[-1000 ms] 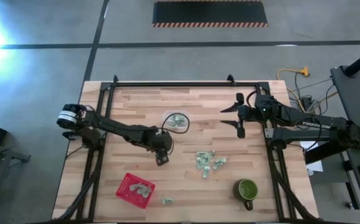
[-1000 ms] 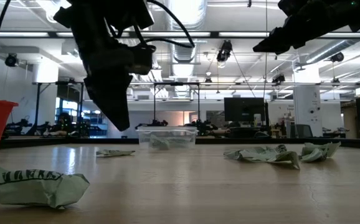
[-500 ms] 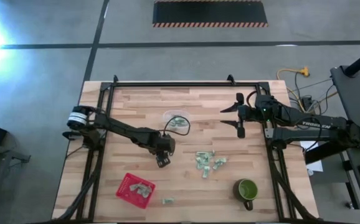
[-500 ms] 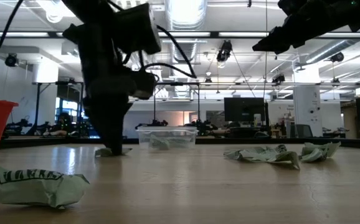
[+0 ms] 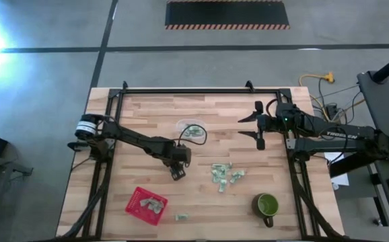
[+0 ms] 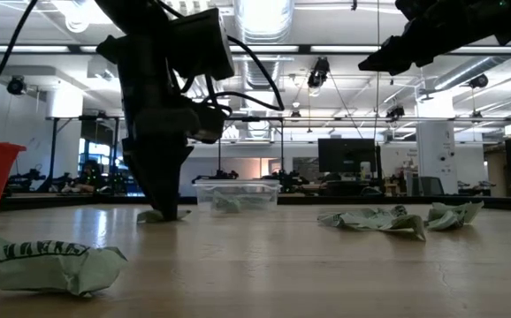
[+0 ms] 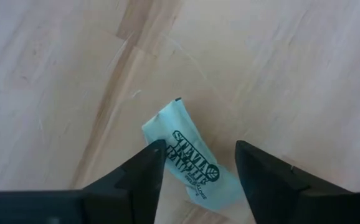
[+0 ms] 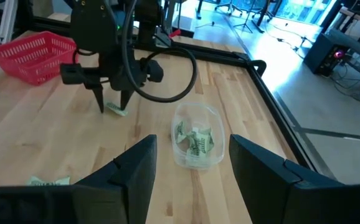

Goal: Pick and place items into bin
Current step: Put the stevia packet into the orange bin

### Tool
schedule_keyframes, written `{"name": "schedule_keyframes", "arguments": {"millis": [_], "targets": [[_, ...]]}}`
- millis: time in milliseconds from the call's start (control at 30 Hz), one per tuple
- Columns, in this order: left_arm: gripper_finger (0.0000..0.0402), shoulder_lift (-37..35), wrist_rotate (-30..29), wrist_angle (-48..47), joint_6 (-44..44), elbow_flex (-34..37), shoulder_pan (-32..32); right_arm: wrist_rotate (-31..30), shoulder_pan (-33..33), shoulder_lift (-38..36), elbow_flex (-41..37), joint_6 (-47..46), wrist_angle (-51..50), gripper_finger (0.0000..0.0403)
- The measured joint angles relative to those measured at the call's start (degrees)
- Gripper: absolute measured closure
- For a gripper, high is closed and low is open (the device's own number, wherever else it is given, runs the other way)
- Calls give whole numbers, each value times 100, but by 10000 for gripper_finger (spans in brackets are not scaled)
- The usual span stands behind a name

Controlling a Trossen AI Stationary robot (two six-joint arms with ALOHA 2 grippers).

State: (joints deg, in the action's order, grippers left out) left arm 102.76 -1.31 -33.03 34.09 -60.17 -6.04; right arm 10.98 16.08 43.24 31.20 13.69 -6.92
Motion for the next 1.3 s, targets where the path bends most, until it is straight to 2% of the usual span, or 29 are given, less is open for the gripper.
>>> {"name": "schedule_keyframes", "arguments": {"millis": [400, 600, 867, 1100, 1300], "targets": [[347, 7, -75, -93, -191, 19, 11, -4, 0, 0, 0, 0, -2, 211], [387, 24, -25, -290, -345, -105, 9, -4, 0, 0, 0, 0, -2, 211], [400, -166, 29, -1088, -603, -460, 4, -7, 0, 0, 0, -1, -3, 211], [401, -849, -33, -1731, -597, -495, -38, -52, -2, 0, 0, -2, -6, 211], [401, -1560, 56, -2086, -422, -491, -359, -57, -9, 0, 0, 0, -4, 211]]}}
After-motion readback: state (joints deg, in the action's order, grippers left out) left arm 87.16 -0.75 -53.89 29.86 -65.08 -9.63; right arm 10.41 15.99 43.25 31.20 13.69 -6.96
